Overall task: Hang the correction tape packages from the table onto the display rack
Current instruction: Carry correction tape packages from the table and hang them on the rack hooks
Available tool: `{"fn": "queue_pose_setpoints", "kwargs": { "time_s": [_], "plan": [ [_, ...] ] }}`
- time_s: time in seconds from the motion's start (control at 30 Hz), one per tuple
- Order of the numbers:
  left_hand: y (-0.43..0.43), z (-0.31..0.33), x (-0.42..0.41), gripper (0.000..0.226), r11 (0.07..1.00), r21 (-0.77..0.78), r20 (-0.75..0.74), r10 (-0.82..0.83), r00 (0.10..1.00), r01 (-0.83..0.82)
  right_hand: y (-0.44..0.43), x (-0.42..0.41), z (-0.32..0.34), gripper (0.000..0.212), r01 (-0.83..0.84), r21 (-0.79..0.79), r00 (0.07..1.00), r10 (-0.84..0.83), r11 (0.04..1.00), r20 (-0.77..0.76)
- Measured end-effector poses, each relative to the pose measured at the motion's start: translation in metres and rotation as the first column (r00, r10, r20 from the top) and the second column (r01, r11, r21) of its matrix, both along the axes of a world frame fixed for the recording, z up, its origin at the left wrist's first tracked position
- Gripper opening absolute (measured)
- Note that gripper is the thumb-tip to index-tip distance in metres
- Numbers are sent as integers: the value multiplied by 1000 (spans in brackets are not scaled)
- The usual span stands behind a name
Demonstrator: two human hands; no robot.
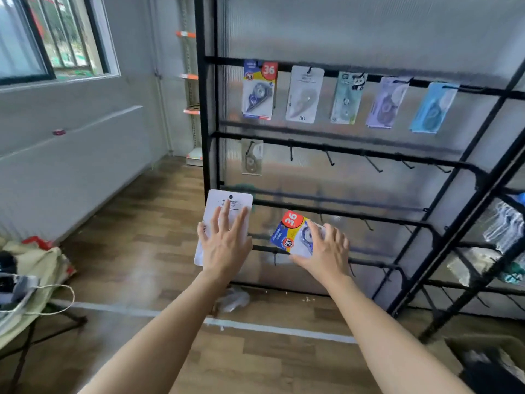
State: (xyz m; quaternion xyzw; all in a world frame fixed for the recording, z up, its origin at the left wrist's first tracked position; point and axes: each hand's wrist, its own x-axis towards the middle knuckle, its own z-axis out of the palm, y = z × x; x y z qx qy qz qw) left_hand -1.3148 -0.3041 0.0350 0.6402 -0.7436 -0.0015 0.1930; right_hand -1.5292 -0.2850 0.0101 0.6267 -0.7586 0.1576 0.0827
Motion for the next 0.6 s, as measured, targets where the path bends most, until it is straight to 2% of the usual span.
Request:
{"fn": "queue_pose_setpoints", "kwargs": {
  "time_s": [0.37, 0.6],
  "plan": [
    [-142, 57, -65, 65, 988, -132, -17, -85, 996, 82, -115, -62, 38, 100, 107, -93, 994, -109, 990, -13],
    [-214, 88, -128, 70, 960, -267, -30, -99, 995, 88, -190, -114, 63, 98, 55, -176, 996, -67, 983, -64]
  ]
}}
